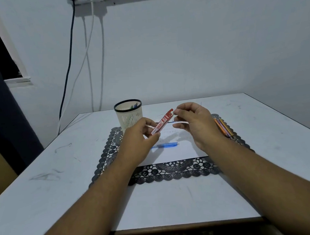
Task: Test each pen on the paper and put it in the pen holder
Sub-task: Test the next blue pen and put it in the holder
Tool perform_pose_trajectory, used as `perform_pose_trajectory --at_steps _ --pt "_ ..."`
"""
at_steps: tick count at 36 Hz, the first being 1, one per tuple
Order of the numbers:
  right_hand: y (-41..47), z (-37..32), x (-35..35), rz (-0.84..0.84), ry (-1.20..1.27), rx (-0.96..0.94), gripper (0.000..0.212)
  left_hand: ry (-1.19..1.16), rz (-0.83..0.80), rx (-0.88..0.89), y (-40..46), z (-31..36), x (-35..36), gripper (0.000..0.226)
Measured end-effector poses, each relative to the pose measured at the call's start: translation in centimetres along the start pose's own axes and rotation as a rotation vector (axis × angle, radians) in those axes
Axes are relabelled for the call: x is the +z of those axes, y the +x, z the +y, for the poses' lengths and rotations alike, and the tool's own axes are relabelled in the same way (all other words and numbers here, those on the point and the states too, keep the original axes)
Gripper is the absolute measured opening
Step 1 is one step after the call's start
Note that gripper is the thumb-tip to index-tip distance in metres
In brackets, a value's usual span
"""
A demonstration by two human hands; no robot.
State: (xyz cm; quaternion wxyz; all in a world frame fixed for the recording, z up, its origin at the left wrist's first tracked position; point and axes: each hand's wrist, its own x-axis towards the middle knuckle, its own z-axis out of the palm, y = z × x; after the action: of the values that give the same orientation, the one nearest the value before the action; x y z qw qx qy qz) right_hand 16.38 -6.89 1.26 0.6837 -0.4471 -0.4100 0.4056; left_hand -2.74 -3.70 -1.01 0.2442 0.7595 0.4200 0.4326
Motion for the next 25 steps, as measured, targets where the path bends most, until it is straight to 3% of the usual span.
perform_pose_trajectory --at_steps 25 --pt "0.14 0.11 -0.34 -0.022 -0.021 -0.044 0.012 -0.048 -0.036 -0.038 -0.2 0.25 0.01 0.021"
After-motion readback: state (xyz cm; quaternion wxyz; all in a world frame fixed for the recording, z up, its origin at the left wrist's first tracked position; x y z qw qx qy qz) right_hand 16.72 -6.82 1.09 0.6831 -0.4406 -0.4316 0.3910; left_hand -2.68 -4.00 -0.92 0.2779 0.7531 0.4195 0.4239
